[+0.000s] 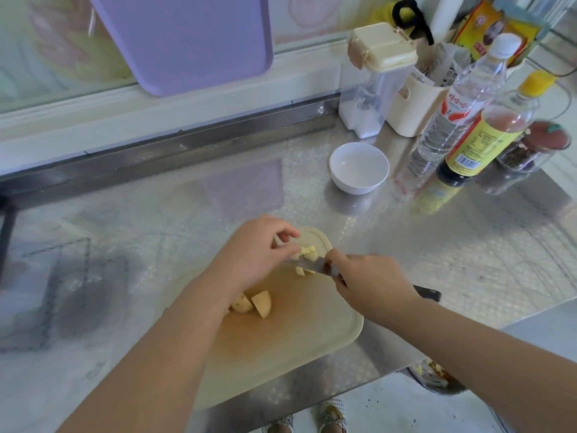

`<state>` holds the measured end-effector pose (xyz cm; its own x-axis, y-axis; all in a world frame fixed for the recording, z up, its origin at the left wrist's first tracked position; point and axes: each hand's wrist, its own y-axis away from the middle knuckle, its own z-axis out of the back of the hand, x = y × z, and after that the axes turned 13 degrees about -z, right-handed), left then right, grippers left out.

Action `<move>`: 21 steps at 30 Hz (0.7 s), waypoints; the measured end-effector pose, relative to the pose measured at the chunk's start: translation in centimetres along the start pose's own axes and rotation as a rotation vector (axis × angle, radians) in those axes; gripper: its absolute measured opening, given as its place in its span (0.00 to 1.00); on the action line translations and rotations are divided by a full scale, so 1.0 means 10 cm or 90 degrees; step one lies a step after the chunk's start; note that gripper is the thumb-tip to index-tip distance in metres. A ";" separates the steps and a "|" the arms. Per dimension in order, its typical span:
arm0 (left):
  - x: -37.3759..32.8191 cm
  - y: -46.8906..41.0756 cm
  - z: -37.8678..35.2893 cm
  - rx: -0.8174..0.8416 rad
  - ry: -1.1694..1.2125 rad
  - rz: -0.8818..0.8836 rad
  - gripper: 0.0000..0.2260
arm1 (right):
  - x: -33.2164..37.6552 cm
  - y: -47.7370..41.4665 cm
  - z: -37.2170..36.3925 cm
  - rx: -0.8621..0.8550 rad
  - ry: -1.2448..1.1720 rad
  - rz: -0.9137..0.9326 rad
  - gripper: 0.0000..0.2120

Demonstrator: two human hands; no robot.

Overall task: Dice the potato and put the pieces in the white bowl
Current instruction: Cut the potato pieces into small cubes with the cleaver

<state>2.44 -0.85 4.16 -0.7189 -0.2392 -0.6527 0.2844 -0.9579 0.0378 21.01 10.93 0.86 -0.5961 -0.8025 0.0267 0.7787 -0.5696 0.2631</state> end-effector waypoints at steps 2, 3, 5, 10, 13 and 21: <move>-0.04 -0.07 -0.13 0.082 -0.011 -0.019 0.10 | 0.01 0.00 0.02 -0.018 0.028 0.003 0.06; -0.03 -0.10 -0.19 0.105 -0.015 -0.023 0.10 | 0.01 0.00 0.03 -0.026 0.036 0.002 0.06; 0.01 -0.14 -0.28 0.131 -0.011 -0.025 0.11 | -0.01 0.00 0.02 -0.035 0.045 0.007 0.06; 0.15 -0.17 -0.38 0.139 0.009 -0.036 0.09 | -0.05 0.02 0.04 -0.039 0.074 0.058 0.06; 0.20 -0.20 -0.42 0.136 0.000 -0.029 0.08 | -0.06 0.06 0.07 -0.008 0.083 0.081 0.05; 0.26 -0.29 -0.37 0.094 -0.006 0.012 0.06 | -0.09 0.09 0.19 0.031 0.073 0.084 0.05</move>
<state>2.09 1.90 -0.50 -0.7202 -0.2580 -0.6440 0.2016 -0.9661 0.1615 21.88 11.47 2.87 -0.4611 -0.8862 -0.0455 0.8367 -0.4513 0.3103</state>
